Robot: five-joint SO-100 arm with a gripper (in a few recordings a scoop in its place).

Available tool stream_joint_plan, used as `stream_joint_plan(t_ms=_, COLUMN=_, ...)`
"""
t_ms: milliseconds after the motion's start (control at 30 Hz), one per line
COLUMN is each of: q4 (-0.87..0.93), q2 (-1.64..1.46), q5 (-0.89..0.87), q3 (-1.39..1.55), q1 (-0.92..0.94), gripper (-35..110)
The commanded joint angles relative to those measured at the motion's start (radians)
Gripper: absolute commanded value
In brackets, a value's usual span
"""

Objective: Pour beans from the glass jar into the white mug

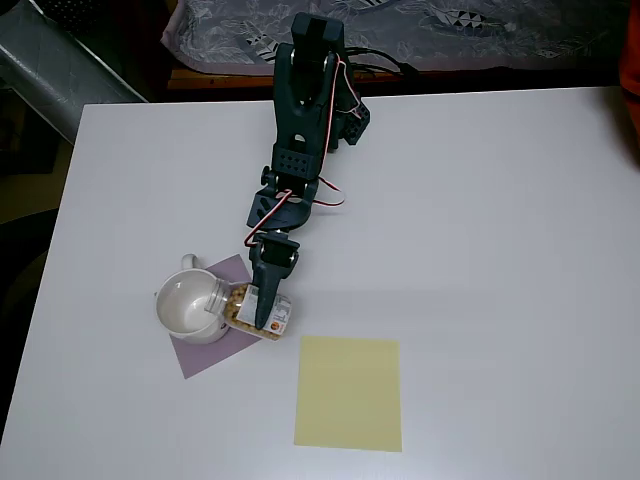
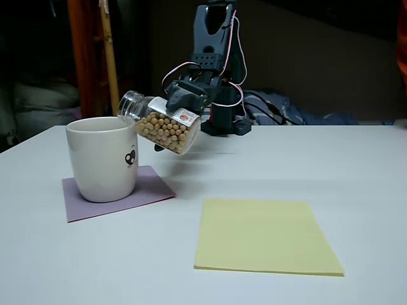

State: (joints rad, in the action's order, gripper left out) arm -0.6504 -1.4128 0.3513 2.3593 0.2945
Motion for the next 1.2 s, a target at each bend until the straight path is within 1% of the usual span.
stream_joint_plan(t_ms=0, q4=0.000, q2=-0.055, q5=-0.018, q3=-0.003, q1=0.015, gripper=0)
stream_joint_plan(t_ms=267, q4=0.106, q2=-0.104, q5=-0.164, q3=-0.014, q1=0.011, gripper=1)
stream_joint_plan(t_ms=733, q4=0.179, q2=-0.109, q5=-0.250, q3=-0.060, q1=0.014, gripper=0)
stream_joint_plan(t_ms=900, q4=0.222, q2=-0.118, q5=-0.354, q3=-0.072, q1=0.012, gripper=0)
stream_joint_plan(t_ms=1167, q4=0.304, q2=-0.118, q5=-0.471, q3=-0.118, q1=0.009, gripper=0)
